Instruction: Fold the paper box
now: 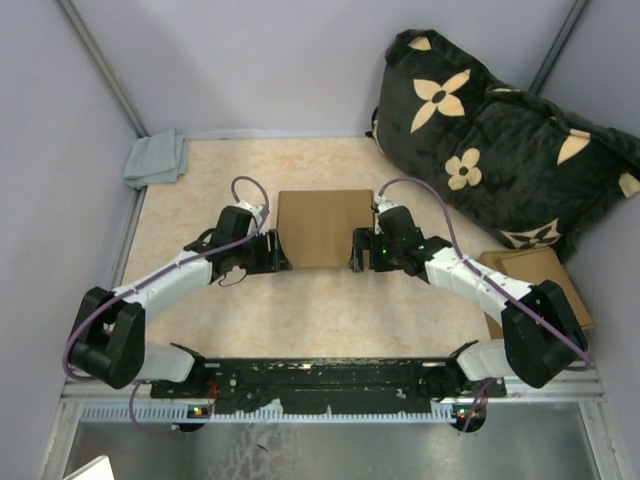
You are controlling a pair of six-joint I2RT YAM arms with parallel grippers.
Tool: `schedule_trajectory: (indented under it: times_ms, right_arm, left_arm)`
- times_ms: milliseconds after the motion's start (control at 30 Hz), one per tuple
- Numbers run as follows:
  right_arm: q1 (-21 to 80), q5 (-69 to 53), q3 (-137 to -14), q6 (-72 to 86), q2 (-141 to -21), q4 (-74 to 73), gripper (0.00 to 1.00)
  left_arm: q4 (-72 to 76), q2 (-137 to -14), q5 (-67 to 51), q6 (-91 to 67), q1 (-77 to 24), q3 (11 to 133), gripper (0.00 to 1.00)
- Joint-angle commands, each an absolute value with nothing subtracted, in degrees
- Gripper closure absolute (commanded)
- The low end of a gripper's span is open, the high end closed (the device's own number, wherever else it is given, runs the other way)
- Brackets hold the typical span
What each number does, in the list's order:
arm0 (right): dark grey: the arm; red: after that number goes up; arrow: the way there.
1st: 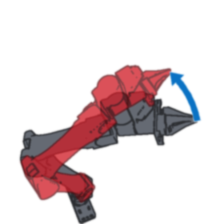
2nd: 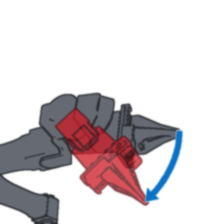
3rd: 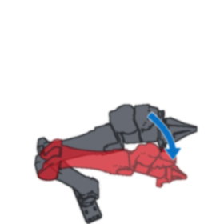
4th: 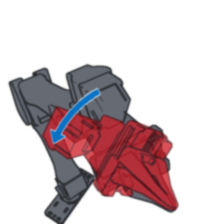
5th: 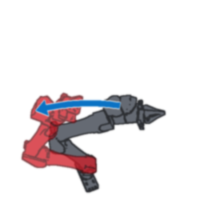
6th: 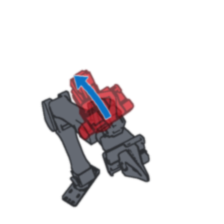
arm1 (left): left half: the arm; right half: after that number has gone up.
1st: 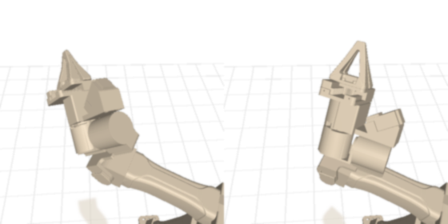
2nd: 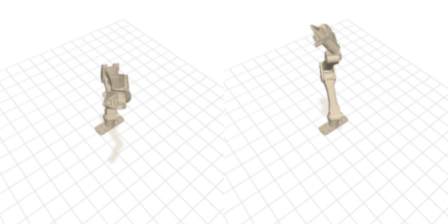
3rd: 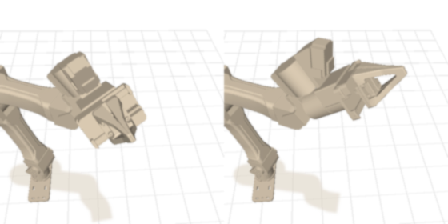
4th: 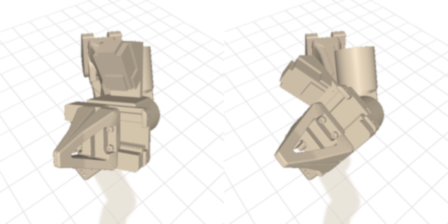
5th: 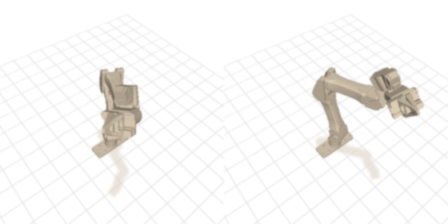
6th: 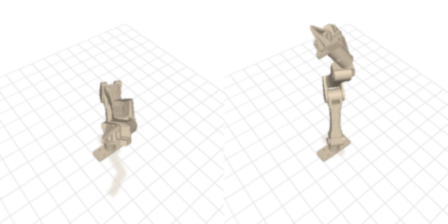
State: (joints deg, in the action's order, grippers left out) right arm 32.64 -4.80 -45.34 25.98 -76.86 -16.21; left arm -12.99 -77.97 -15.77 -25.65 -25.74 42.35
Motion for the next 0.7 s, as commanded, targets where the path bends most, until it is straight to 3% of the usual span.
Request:
schedule_trajectory:
  times_ms: [0, 667]
  right_arm:
    - [33.1, -6.7, -46.6, 25.8, -74.6, -16.6, 0.16]
    - [33.1, -7.7, -50.3, 26.2, -74.1, -21.6, 0.2]
  left_arm:
    - [-13.8, -76.0, -18.2, -25.3, -26.1, 44.7, 0.39]
    - [-17.7, -75.8, -17.2, -24.1, -26.1, 46.0, 0.4]
